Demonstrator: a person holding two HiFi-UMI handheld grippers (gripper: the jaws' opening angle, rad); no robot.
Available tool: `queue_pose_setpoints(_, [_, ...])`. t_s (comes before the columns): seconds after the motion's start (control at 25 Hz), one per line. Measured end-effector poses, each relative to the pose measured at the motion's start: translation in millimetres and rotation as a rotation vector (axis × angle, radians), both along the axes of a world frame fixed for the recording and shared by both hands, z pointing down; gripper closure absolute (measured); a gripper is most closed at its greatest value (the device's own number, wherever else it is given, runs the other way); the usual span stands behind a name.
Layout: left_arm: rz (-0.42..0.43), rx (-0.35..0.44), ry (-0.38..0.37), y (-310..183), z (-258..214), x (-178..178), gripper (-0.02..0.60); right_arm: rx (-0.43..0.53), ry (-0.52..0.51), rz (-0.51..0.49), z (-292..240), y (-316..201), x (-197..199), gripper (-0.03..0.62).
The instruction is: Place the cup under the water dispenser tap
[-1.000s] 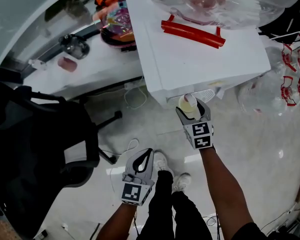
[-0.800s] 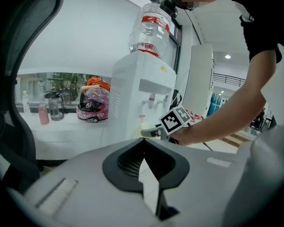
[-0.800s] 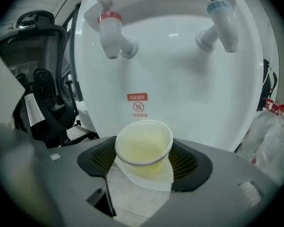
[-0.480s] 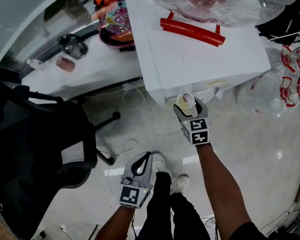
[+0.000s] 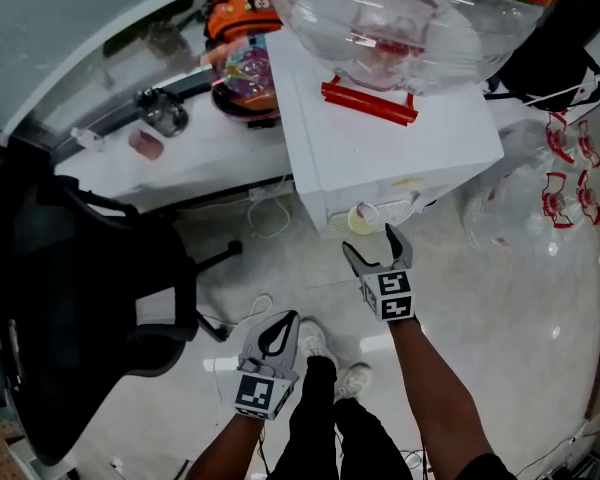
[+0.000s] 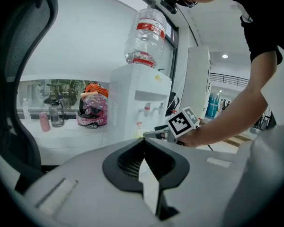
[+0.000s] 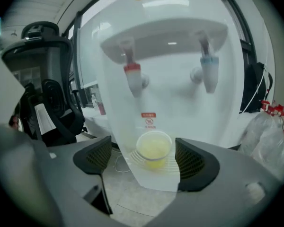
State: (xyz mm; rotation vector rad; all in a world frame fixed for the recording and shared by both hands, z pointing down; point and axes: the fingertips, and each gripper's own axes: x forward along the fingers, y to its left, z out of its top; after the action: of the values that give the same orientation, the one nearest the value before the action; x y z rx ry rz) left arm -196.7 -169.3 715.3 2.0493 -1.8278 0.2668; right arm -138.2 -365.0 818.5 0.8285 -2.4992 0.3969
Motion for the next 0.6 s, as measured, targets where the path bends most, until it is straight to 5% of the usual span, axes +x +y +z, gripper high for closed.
queue_pose_setpoints(0.24, [-0.023, 0.048, 0.014, 2.1, -40.0, 3.5, 0.565, 0.115, -0.060, -0.094, -84.2, 57.4, 3.9, 0.185])
queue_pose_setpoints(0.6, [-0.004, 0.087, -0.025, 21.0, -105.7, 40.2, 0.565, 0.223, -0.111, -0.070, -203.3, 123.2, 57.6, 0.388])
